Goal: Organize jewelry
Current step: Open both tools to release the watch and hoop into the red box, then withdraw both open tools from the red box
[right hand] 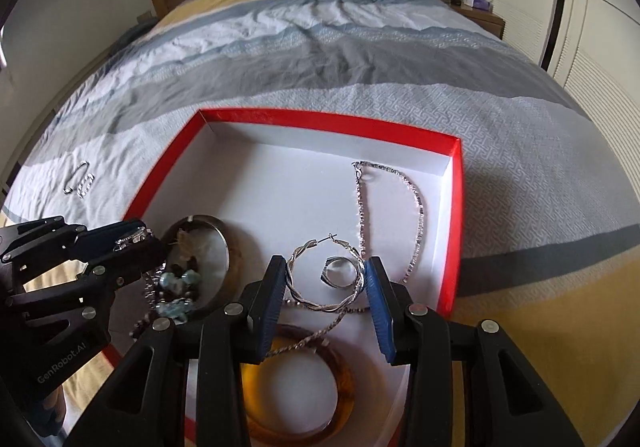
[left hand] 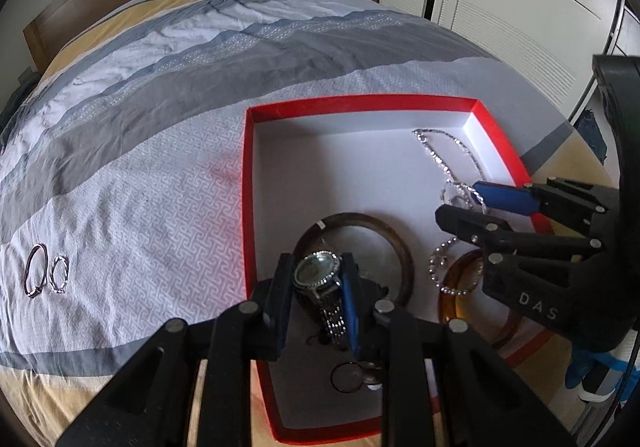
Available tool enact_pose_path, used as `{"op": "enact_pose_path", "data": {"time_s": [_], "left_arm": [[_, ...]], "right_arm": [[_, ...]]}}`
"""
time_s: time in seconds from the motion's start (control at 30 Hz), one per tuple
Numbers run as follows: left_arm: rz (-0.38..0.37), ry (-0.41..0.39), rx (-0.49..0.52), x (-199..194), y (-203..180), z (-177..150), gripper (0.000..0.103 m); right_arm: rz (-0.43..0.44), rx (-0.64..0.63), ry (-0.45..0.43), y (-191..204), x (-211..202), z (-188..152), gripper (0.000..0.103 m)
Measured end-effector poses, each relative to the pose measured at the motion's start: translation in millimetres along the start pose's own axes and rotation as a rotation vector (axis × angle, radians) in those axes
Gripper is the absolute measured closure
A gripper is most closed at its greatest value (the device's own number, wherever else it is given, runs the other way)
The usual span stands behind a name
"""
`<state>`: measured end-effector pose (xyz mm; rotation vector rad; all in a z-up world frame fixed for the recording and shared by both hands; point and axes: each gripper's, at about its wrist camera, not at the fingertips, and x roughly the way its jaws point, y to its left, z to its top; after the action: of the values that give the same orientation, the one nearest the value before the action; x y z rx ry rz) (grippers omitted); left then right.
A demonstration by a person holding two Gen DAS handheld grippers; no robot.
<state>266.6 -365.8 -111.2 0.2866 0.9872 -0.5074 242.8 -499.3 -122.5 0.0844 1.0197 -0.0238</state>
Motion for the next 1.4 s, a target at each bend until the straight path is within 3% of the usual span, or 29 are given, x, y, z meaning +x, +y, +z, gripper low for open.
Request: {"op": "enact_pose_path", "data": {"time_s": [0.4,0.6,1.07,1.33,1.4], "left_arm": [[-0.049,0.014,-0.004,3,6,-10,0.081],[-0.072,0.015,-0.002,-12,4,-15,0.080],[-0.110,-0.087,-0.017,-114,3,-30,0.078],[-0.023,-0.141,-0.033,-188,11,-64,0.077],[0.003,-0.152,-0.040,-202,14,-74,0.071]], "right_arm": [[-0.068,-0.084,0.054,11,9,2,0.062],[-0.080,-0.063,0.059,8,-6,-4,0.053],[-0.090,0.030,-0.049,12,-121,-40,0.049],[-0.029,0.111,-0.150,33,-192,-73,0.046],[-0.016,0.119,-0.167,41,-204,-82,0.046]]}}
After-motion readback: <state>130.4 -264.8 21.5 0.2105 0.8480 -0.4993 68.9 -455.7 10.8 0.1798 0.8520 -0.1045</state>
